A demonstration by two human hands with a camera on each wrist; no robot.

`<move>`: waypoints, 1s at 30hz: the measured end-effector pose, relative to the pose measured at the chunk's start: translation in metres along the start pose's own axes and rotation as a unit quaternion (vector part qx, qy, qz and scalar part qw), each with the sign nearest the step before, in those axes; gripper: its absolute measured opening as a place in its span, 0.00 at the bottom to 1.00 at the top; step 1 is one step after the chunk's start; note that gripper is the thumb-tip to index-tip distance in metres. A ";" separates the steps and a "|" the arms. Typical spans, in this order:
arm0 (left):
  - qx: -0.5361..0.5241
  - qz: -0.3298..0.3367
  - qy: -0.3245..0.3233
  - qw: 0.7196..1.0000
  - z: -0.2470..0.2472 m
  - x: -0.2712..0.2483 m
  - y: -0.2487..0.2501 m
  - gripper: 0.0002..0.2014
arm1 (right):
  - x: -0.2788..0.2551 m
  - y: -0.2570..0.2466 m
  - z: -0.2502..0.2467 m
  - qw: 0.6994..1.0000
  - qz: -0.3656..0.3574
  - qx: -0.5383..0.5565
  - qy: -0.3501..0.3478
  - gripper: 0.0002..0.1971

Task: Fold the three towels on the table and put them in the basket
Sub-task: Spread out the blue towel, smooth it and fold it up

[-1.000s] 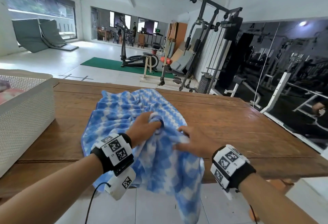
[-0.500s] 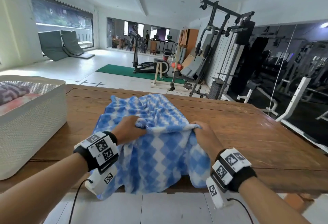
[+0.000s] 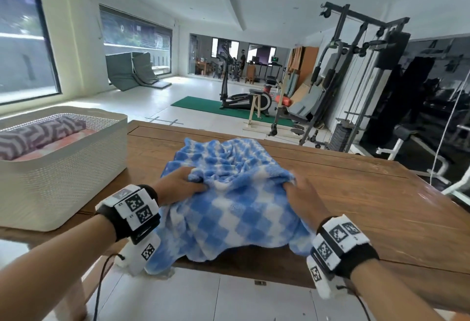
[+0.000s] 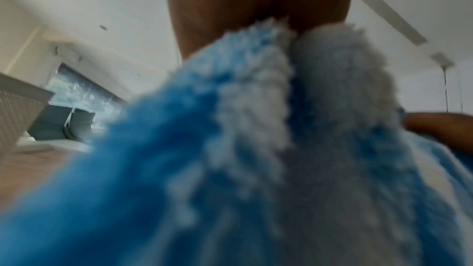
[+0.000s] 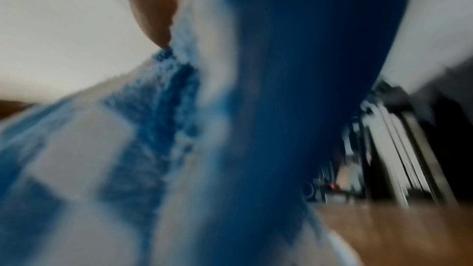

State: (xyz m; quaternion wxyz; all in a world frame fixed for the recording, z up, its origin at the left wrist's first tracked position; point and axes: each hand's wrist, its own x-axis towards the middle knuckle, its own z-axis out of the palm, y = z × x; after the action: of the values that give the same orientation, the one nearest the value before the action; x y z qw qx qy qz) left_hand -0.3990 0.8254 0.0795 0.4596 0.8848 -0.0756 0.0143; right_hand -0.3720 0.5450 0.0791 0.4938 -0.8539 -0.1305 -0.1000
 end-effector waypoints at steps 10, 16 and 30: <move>0.400 -0.064 -0.109 0.908 -0.001 -0.044 -0.034 0.21 | -0.010 0.028 0.015 0.890 -0.095 -0.369 -0.251 0.08; 0.265 -0.051 -0.061 0.961 0.009 -0.051 -0.045 0.10 | -0.011 0.018 0.012 0.952 -0.087 -0.219 -0.197 0.09; 0.338 -0.156 -0.105 0.922 0.021 -0.048 -0.048 0.08 | -0.025 0.036 -0.018 0.877 -0.033 -0.388 -0.281 0.10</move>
State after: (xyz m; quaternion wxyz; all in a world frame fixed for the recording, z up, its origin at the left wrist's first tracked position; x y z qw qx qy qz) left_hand -0.4403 0.8410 0.0243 0.1194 0.9845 0.0252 -0.1261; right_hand -0.3847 0.5088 0.0516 0.0622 -0.9644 -0.2424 0.0853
